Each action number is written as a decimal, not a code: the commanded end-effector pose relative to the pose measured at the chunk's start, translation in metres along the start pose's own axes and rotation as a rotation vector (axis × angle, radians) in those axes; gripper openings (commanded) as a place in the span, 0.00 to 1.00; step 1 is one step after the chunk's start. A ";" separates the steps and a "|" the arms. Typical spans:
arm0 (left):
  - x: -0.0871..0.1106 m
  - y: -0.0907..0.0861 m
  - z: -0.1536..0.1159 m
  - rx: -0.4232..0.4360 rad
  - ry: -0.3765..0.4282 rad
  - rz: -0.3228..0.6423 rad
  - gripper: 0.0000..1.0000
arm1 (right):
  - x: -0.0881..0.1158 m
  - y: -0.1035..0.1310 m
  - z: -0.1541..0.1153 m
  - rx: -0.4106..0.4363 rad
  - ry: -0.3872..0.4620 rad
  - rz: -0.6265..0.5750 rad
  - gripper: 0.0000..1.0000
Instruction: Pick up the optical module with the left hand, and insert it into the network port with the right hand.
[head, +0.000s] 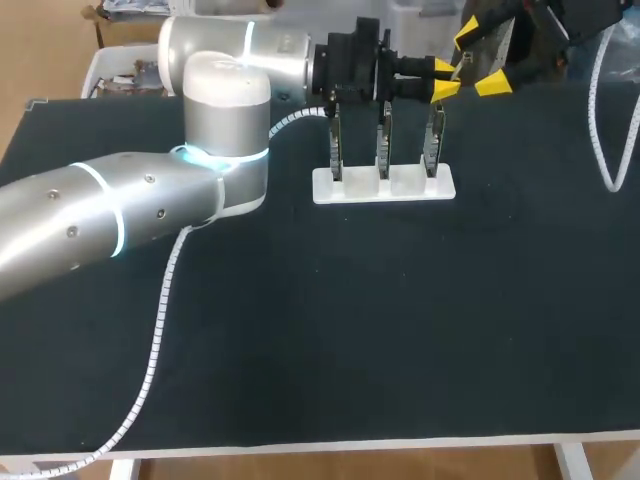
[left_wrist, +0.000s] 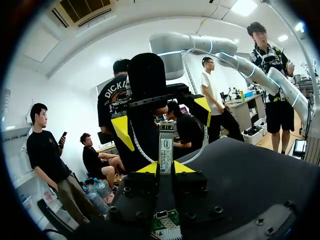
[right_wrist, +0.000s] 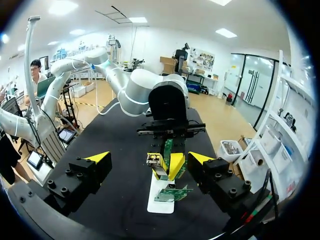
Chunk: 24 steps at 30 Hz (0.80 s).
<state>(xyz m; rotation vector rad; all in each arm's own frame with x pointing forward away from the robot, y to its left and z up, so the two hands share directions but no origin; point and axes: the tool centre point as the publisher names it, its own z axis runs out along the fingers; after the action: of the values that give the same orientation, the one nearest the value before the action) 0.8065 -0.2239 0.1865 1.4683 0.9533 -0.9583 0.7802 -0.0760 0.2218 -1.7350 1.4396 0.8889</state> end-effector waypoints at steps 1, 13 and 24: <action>0.001 0.002 0.001 0.004 -0.002 0.001 0.00 | -0.001 -0.004 0.005 -0.007 -0.004 -0.004 1.00; 0.001 0.002 0.001 0.004 -0.002 0.001 0.00 | 0.000 -0.006 0.006 -0.015 -0.021 -0.002 1.00; 0.001 0.002 0.001 0.004 -0.002 0.001 0.00 | 0.000 -0.006 0.006 -0.015 -0.021 -0.002 1.00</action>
<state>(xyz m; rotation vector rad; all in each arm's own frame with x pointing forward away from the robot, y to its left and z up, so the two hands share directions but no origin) 0.8066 -0.2239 0.1865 1.4683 0.9533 -0.9583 0.7846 -0.0699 0.2197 -1.7317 1.4223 0.9144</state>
